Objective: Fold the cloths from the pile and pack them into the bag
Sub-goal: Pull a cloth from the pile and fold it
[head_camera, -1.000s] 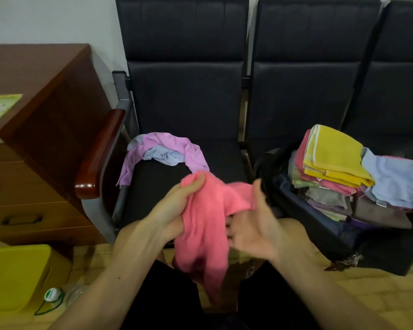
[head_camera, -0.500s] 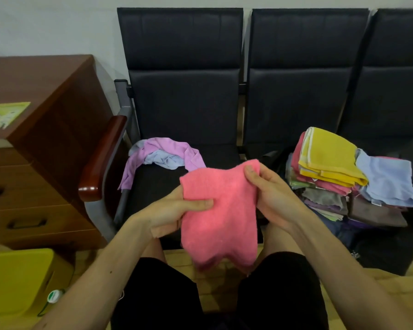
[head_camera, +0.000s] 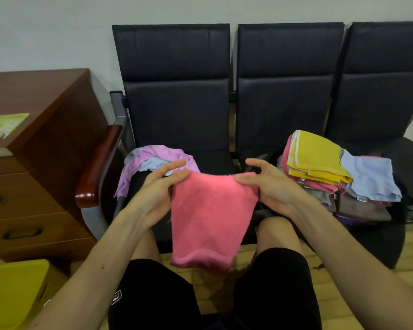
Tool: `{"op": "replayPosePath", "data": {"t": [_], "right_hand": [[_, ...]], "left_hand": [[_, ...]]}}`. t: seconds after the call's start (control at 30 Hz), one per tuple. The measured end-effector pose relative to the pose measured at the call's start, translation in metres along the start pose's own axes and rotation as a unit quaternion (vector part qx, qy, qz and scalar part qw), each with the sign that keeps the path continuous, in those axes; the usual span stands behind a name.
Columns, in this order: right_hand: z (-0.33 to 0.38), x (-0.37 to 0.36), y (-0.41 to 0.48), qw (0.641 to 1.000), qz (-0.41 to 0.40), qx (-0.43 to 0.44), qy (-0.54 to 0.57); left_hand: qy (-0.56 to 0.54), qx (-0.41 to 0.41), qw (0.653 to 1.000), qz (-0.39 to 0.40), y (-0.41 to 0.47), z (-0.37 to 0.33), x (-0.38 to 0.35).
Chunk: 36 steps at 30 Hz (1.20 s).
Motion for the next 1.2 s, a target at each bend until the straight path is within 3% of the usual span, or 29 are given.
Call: {"op": "replayPosePath", "data": {"t": [0.13, 0.27, 0.33, 0.47, 0.7, 0.83, 1.0, 1.2], "right_hand": [[0.038, 0.006, -0.007, 0.993, 0.045, 0.095, 0.047], [0.056, 0.001, -0.011, 0.980, 0.044, 0.159, -0.111], [0.059, 0.000, -0.008, 0.966, 0.019, 0.170, -0.192], [0.062, 0.007, -0.002, 0.960, -0.032, 0.152, -0.234], [0.059, -0.001, 0.004, 0.993, 0.051, 0.065, -0.087], [0.068, 0.000, -0.001, 0.984, 0.061, 0.127, -0.111], [0.080, 0.002, -0.009, 0.913, -0.021, 0.284, -0.292], [0.088, -0.001, -0.017, 0.819, -0.118, 0.353, -0.437]], "left_hand": [[0.081, -0.067, 0.993, 0.057, -0.010, -0.030, -0.010], [0.241, -0.178, 0.953, 0.042, -0.017, -0.065, -0.014], [0.264, -0.207, 0.941, 0.039, -0.018, -0.073, -0.013], [0.311, -0.217, 0.925, 0.036, -0.019, -0.071, -0.008], [0.418, -0.143, 0.896, 0.048, -0.012, -0.072, -0.008], [0.494, -0.147, 0.855, 0.058, -0.010, -0.083, -0.012], [0.508, -0.209, 0.835, 0.032, -0.006, -0.092, -0.014], [0.528, -0.275, 0.803, -0.032, -0.005, -0.092, -0.012]]}}
Point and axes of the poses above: each hand's wrist, its own y-axis towards the middle knuckle, its own x-axis out of the back of the hand, z = x × y, the point moved 5 cm from there along y, towards the middle knuckle, and after that the axes turned 2 degrees about -y, right-handed, at the moved point
